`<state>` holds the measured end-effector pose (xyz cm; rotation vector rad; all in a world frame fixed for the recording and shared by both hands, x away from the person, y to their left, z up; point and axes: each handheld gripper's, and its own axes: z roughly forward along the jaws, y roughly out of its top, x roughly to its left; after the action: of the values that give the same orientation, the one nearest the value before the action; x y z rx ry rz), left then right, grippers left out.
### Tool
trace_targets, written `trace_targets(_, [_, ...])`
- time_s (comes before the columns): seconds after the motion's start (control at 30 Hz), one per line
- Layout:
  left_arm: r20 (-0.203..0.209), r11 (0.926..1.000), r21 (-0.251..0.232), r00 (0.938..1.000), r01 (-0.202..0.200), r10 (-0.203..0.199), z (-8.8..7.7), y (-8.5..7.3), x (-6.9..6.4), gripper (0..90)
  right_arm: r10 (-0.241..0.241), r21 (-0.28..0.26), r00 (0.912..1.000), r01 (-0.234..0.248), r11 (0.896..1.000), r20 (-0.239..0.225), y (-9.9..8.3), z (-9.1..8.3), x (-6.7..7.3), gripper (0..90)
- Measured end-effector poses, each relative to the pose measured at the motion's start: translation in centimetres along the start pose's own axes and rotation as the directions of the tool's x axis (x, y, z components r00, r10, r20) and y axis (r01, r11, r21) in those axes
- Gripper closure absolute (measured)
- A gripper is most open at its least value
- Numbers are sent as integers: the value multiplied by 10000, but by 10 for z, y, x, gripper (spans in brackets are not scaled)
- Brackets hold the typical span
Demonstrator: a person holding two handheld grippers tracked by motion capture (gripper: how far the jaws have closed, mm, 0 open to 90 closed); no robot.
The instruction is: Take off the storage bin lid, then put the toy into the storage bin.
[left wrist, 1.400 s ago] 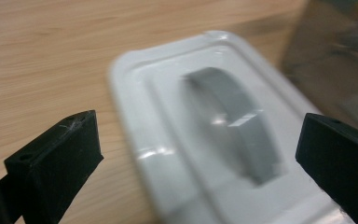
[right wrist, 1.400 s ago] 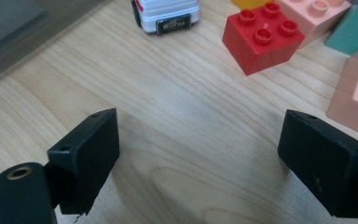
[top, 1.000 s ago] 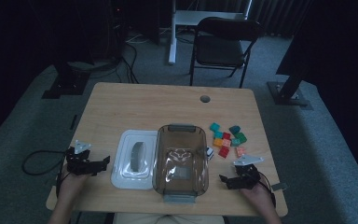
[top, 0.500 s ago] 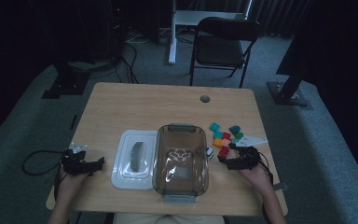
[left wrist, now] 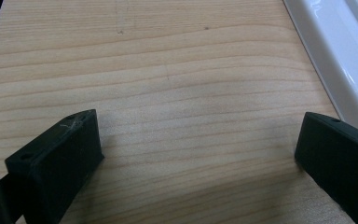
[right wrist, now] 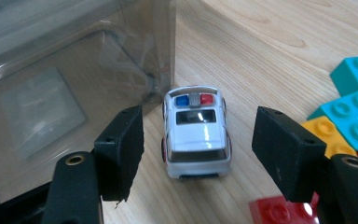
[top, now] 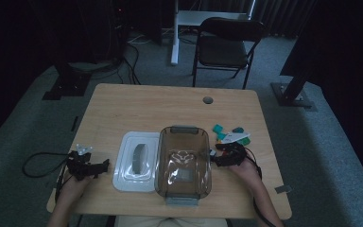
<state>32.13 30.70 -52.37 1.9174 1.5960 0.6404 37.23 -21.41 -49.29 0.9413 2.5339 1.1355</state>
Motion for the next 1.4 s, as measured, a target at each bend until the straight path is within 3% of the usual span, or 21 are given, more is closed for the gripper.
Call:
trace_targets(0.27, [120, 9999, -36, 9998, -135, 136, 2, 2, 0, 8, -159, 548, 9999, 160, 9984, -10, 8, 16, 0, 350])
trace_targets(0.57, [105, 9999, -23, 9998, -154, 154, 4, 4, 0, 8, -154, 1215, 9999, 148, 9925, 38, 4, 30, 2, 385])
trace_targets(0.77, [112, 9999, -32, 9998, -149, 150, 4, 4, 0, 8, -161, 1232, 9992, 113, 9923, 377, 3, 29, 3, 446])
trace_targets(1.4, [70, 9999, -34, 9999, -102, 102, 4, 4, 0, 8, -90, 1392, 9987, 21, 9903, 492, 5, 29, 5, 480])
